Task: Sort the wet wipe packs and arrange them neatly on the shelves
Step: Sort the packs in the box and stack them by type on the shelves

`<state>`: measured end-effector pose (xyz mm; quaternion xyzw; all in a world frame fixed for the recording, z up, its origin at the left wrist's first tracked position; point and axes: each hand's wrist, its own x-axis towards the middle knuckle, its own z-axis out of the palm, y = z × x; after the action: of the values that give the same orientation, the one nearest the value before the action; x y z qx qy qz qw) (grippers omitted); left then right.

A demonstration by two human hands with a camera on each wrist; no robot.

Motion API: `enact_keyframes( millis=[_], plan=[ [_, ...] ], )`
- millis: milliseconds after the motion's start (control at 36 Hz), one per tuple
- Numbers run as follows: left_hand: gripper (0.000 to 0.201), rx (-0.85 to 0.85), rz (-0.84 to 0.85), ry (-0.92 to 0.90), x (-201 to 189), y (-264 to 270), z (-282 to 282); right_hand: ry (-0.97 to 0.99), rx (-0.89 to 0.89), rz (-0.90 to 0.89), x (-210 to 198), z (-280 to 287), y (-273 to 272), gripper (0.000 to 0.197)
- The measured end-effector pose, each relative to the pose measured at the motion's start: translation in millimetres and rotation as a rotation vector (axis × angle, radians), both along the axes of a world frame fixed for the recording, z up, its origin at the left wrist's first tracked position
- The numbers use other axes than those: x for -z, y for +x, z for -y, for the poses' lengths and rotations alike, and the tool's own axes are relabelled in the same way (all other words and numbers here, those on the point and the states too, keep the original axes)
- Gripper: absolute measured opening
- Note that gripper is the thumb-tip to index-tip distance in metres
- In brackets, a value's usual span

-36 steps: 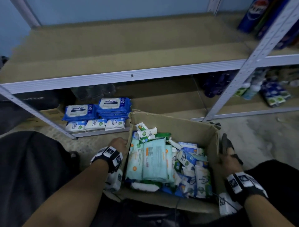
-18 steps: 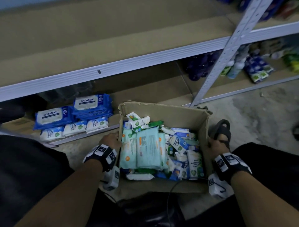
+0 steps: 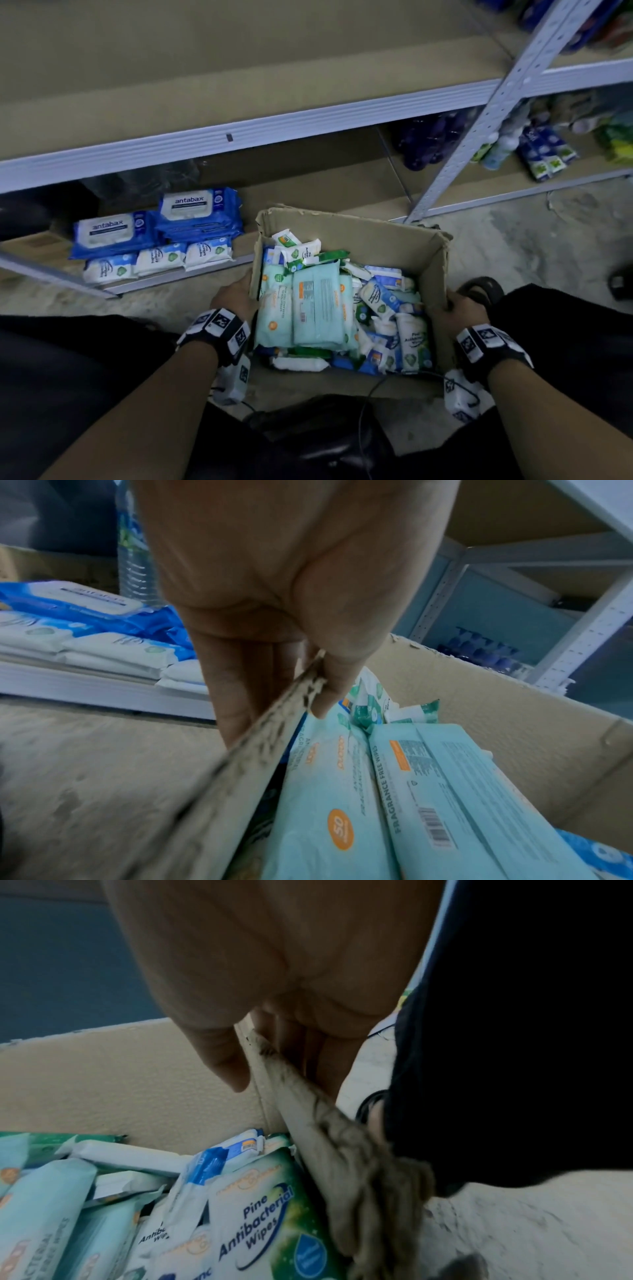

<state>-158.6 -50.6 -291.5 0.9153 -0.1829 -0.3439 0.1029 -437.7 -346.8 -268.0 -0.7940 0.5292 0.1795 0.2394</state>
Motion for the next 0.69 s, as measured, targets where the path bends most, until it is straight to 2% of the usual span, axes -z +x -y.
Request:
enact_keyframes(
  millis=[111, 194, 333, 472, 556, 639, 694],
  plan=[
    [0.056, 0.078, 0.053, 0.100, -9.5, 1.1, 0.3, -0.053, 0.045, 0.048, -3.9, -12.6, -1.9, 0.040],
    [0.044, 0.119, 0.064, 0.115, -10.9, 4.6, -0.6, -0.029, 0.082, 0.034, -2.8, -14.8, -5.8, 0.053],
    [0.041, 0.117, 0.025, 0.111, -5.9, 7.1, -0.3, 0.005, 0.063, -0.068, 1.8, -6.6, -21.2, 0.068],
    [0.041, 0.114, 0.038, 0.104, -9.0, -1.6, -1.8, 0.036, 0.027, -0.052, 14.5, -3.3, -32.6, 0.060],
    [0.046, 0.125, 0.034, 0.102, -10.7, -4.4, -7.3, 0.043, 0.028, -0.054, 14.7, -0.1, -29.8, 0.026],
    [0.048, 0.150, 0.049, 0.095, -19.8, -8.3, -12.4, 0.084, 0.027, -0.025, 9.0, -0.1, -30.4, 0.042],
    [0.050, 0.178, 0.043, 0.099, -25.6, -11.5, -14.8, 0.109, 0.029, -0.022, 4.4, 0.8, -31.2, 0.045]
  ],
)
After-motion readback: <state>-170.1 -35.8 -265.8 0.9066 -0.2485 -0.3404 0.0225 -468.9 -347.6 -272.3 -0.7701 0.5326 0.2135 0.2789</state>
